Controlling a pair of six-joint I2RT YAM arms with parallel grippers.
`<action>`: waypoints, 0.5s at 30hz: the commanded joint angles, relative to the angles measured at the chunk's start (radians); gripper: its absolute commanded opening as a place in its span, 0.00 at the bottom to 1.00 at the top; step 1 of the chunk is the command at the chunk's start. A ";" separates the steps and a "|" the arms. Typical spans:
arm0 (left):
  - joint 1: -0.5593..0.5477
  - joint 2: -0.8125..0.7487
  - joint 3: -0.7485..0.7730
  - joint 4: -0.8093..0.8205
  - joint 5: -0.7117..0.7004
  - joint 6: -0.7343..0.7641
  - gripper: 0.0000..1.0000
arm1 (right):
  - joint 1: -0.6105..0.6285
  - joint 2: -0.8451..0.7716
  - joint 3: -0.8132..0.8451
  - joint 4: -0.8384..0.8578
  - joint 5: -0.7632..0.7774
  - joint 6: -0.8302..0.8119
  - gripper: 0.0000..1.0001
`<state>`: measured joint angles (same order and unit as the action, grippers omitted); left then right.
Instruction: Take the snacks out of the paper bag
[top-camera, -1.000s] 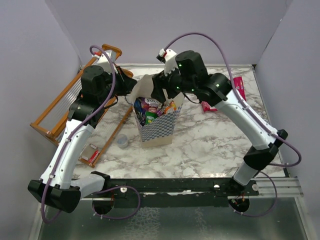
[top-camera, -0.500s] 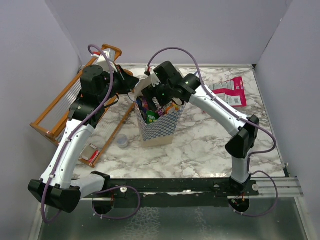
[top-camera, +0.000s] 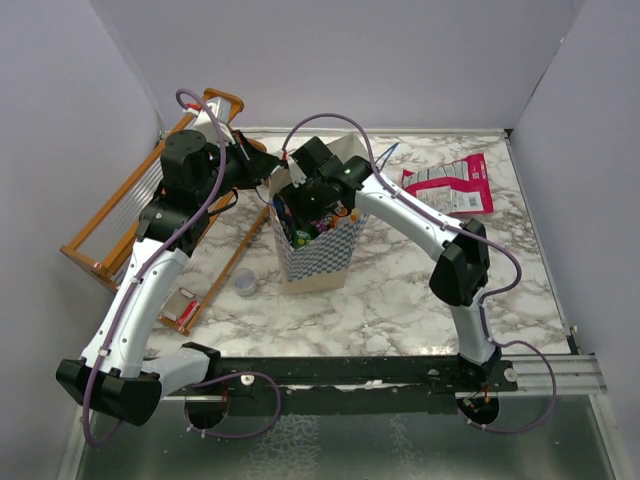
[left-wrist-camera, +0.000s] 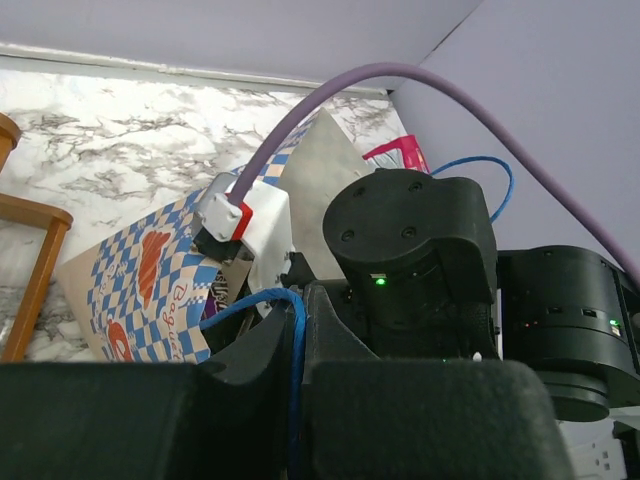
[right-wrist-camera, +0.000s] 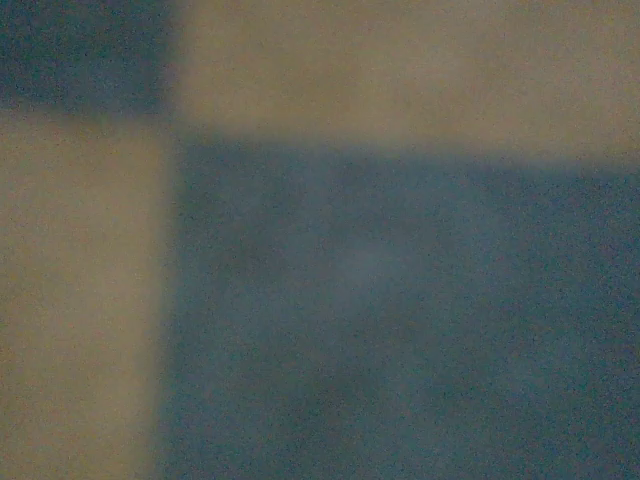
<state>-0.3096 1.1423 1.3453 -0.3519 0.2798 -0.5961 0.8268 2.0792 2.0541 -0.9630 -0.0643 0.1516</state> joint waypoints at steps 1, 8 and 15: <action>0.001 -0.039 0.028 0.081 0.034 -0.008 0.00 | 0.000 0.020 0.012 0.051 0.030 0.016 0.45; 0.000 -0.052 0.024 0.056 0.019 0.018 0.00 | -0.009 -0.028 0.005 0.103 0.091 0.026 0.02; 0.000 -0.066 0.013 0.043 -0.033 0.029 0.00 | -0.017 -0.163 -0.057 0.205 0.087 0.034 0.01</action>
<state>-0.3096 1.1255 1.3453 -0.3771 0.2768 -0.5831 0.8169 2.0415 2.0155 -0.8597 -0.0078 0.1719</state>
